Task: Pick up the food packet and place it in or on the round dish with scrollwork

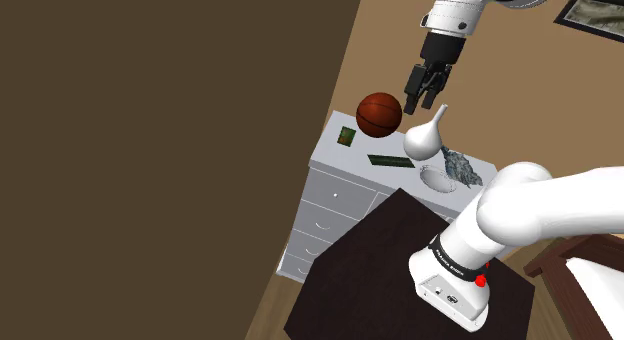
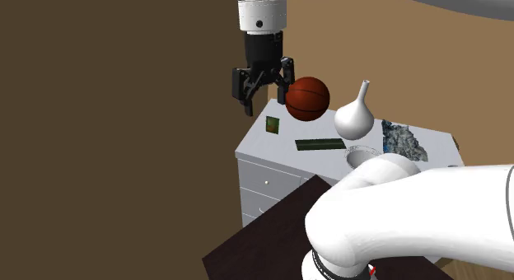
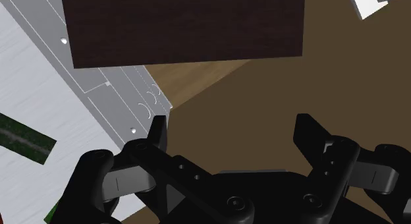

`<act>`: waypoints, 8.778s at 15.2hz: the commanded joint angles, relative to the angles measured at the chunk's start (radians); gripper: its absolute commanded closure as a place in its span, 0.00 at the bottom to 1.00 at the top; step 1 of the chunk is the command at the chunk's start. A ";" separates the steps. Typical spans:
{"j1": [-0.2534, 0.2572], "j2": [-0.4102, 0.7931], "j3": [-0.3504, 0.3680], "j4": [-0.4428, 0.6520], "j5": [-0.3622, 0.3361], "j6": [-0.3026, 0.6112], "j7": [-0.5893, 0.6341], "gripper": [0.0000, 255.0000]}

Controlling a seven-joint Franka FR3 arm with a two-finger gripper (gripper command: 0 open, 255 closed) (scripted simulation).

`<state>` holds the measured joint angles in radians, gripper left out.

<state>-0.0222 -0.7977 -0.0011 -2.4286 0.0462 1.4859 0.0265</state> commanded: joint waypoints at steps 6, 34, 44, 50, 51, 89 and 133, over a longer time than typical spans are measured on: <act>-0.018 0.058 -0.099 -0.059 -0.080 0.131 -0.153 0.00; -0.059 1.036 -0.475 0.337 0.122 0.749 -1.096 0.00; -0.222 1.446 -0.368 0.771 0.287 0.715 -1.334 0.00; -0.250 1.537 -0.342 0.845 0.309 0.735 -1.359 0.00; -0.251 1.545 -0.339 0.844 0.312 0.744 -1.361 0.00; -0.228 1.422 -0.375 0.859 0.264 0.610 -1.328 1.00; -0.531 0.899 -0.725 0.251 0.050 0.701 -1.935 1.00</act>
<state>-0.5499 0.0903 -0.7254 -2.1726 0.0867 2.1736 -1.8980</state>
